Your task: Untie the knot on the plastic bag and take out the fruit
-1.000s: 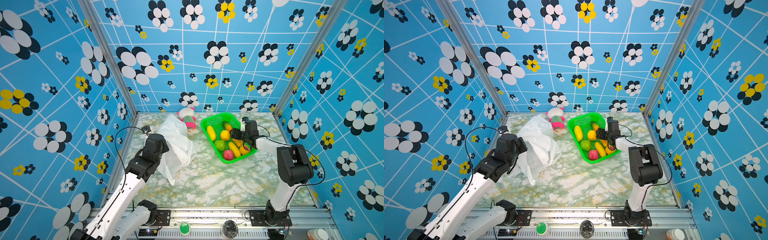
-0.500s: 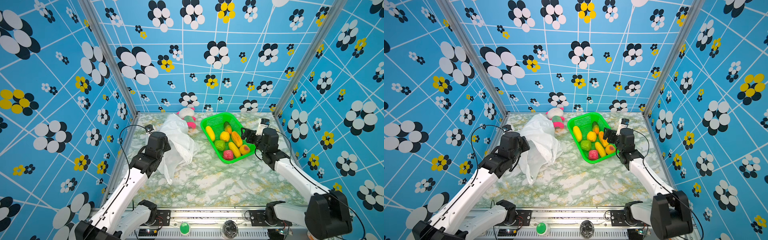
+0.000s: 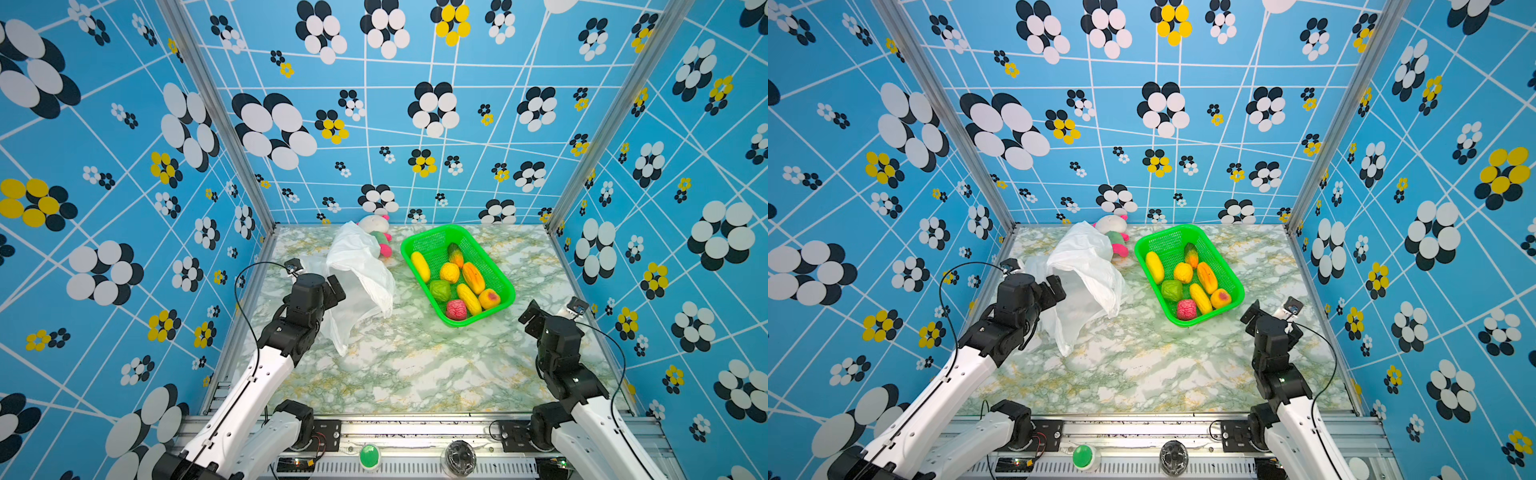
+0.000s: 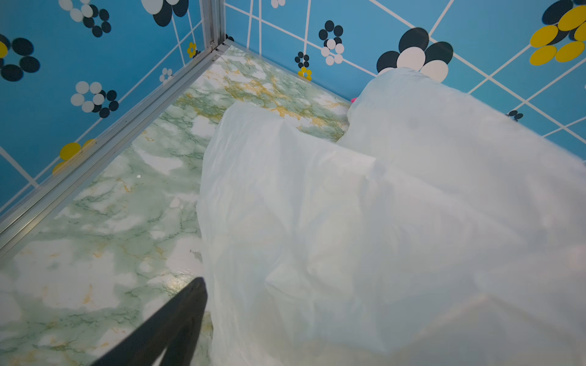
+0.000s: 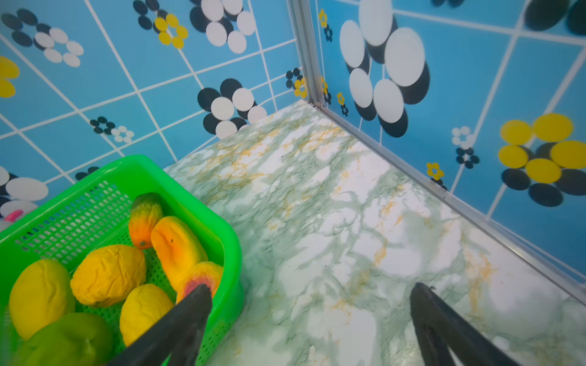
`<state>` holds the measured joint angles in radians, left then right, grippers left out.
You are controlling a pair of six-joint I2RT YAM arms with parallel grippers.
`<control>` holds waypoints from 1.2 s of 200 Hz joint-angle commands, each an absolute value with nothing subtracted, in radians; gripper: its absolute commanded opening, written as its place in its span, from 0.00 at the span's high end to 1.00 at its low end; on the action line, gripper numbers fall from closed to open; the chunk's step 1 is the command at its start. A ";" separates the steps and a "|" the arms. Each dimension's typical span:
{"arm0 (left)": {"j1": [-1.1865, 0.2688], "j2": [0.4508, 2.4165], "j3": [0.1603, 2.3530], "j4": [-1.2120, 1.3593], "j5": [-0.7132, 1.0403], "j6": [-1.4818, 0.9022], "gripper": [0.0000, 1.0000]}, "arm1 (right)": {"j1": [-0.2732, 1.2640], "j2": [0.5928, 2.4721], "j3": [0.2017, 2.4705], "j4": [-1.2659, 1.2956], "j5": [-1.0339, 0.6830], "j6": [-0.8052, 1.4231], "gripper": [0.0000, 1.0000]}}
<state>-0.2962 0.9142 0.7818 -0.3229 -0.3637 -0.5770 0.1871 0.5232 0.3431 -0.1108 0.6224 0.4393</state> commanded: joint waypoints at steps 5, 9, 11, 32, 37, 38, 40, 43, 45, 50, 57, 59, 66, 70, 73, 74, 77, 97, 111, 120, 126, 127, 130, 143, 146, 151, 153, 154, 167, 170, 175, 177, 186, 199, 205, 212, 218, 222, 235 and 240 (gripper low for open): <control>-0.274 0.853 0.768 -0.324 -0.472 -0.611 0.01 | 0.187 0.437 0.385 -0.278 0.779 0.423 0.01; -0.268 0.840 0.763 -0.325 -0.475 -0.619 0.01 | 0.187 0.426 0.386 -0.280 0.788 0.411 0.01; -0.265 0.833 0.760 -0.325 -0.475 -0.622 0.01 | 0.186 0.421 0.388 -0.282 0.791 0.403 0.01; -0.252 0.707 0.703 -0.286 -0.476 -0.639 0.01 | 0.187 0.373 0.373 -0.242 0.813 0.299 0.01; -0.251 0.665 0.681 -0.271 -0.482 -0.641 0.01 | 0.187 0.365 0.364 -0.216 0.818 0.263 0.01; -0.252 0.658 0.678 -0.269 -0.484 -0.640 0.01 | 0.187 0.363 0.362 -0.211 0.818 0.257 0.01; -0.251 0.640 0.669 -0.262 -0.487 -0.641 0.01 | 0.187 0.362 0.358 -0.202 0.820 0.245 0.01; -0.252 0.615 0.656 -0.255 -0.494 -0.642 0.01 | 0.188 0.359 0.352 -0.190 0.827 0.235 0.01; -0.252 0.596 0.647 -0.250 -0.498 -0.643 0.01 | 0.187 0.358 0.349 -0.184 0.834 0.234 0.01; -0.252 0.550 0.627 -0.241 -0.513 -0.645 0.01 | 0.187 0.355 0.341 -0.180 0.843 0.240 0.01; -0.252 0.485 0.593 -0.233 -0.545 -0.655 0.01 | 0.187 0.351 0.322 -0.145 0.843 0.232 0.01; -0.251 0.469 0.582 -0.230 -0.555 -0.658 0.01 | 0.187 0.352 0.318 -0.135 0.839 0.229 0.01; -0.249 0.407 0.550 -0.216 -0.587 -0.665 0.01 | 0.186 0.354 0.296 -0.102 0.834 0.227 0.01; -0.248 0.372 0.531 -0.210 -0.600 -0.668 0.01 | 0.187 0.358 0.282 -0.081 0.832 0.223 0.01; -0.246 0.350 0.518 -0.205 -0.608 -0.671 0.01 | 0.187 0.363 0.270 -0.063 0.832 0.220 0.01; -0.247 0.343 0.514 -0.203 -0.609 -0.671 0.01 | 0.187 0.365 0.267 -0.056 0.832 0.218 0.01; -0.245 0.323 0.503 -0.195 -0.614 -0.669 0.01 | 0.188 0.369 0.253 -0.037 0.830 0.208 0.01; -0.229 0.258 0.471 -0.250 -0.705 -0.713 0.01 | 0.186 0.452 0.158 0.156 0.843 0.156 0.01; -0.203 0.310 0.502 -0.353 -0.795 -0.787 0.01 | 0.187 0.553 0.105 0.323 0.841 0.135 0.01; -0.182 0.371 0.521 -0.385 -0.820 -0.806 0.01 | 0.186 0.631 0.098 0.405 0.830 0.109 0.01; -0.168 0.416 0.531 -0.395 -0.832 -0.812 0.01 | 0.186 0.684 0.109 0.426 0.816 0.096 0.01; -0.164 0.423 0.532 -0.397 -0.834 -0.813 0.01 | 0.186 0.691 0.111 0.428 0.813 0.095 0.01; -0.156 0.449 0.534 -0.402 -0.839 -0.820 0.01 | 0.186 0.715 0.114 0.437 0.807 0.091 0.01; -0.108 0.555 0.538 -0.404 -0.846 -0.842 0.01 | 0.186 0.817 0.111 0.546 0.765 0.066 0.00; -0.098 0.581 0.535 -0.398 -0.843 -0.843 0.01 | 0.186 0.837 0.112 0.567 0.753 0.062 0.00; -0.077 0.622 0.530 -0.390 -0.837 -0.849 0.01 | 0.186 0.864 0.119 0.587 0.722 0.048 0.01; -0.068 0.638 0.528 -0.385 -0.836 -0.852 0.01 | 0.186 0.875 0.121 0.593 0.710 0.044 0.01; -0.065 0.646 0.527 -0.382 -0.834 -0.853 0.01 | 0.186 0.879 0.123 0.595 0.700 0.040 0.01; -0.020 0.737 0.492 -0.299 -0.814 -0.839 0.01 | 0.186 0.946 0.130 0.668 0.624 0.015 0.00; -0.015 0.757 0.481 -0.268 -0.811 -0.824 0.01 | 0.186 0.957 0.129 0.684 0.617 0.013 0.01; -0.002 0.785 0.461 -0.223 -0.802 -0.813 0.01 | 0.186 0.990 0.131 0.722 0.602 0.007 0.01; 0.000 0.797 0.452 -0.199 -0.798 -0.806 0.01 | 0.186 1.005 0.134 0.733 0.597 0.004 0.01; 0.021 0.845 0.406 -0.081 -0.773 -0.758 0.01 | 0.185 1.064 0.153 0.772 0.578 -0.005 0.01; 0.043 0.918 0.362 0.019 -0.773 -0.750 0.01 | 0.184 1.146 0.188 0.809 0.561 -0.012 0.01; 0.063 0.935 0.372 0.006 -0.757 -0.756 0.01 | 0.184 1.183 0.202 0.831 0.552 -0.015 0.00; 0.069 0.952 0.372 0.031 -0.749 -0.732 0.01 | 0.183 1.223 0.215 0.867 0.543 -0.019 0.01; 0.069 0.965 0.368 0.053 -0.745 -0.717 0.01 | 0.183 1.255 0.223 0.902 0.534 -0.023 0.00; 0.069 0.973 0.365 0.070 -0.738 -0.706 0.01 | 0.181 1.275 0.226 0.923 0.526 -0.025 0.01; 0.067 1.001 0.344 0.162 -0.703 -0.642 0.01 | 0.179 1.331 0.243 0.977 0.508 -0.031 0.01; 0.066 1.019 0.337 0.195 -0.700 -0.626 0.01 | 0.178 1.348 0.248 0.986 0.502 -0.024 0.00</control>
<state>0.0616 0.9806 0.3584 -0.0273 -0.7429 -0.7345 0.1825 1.2819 0.2089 0.8165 0.5694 -0.0032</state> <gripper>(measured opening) 0.992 0.994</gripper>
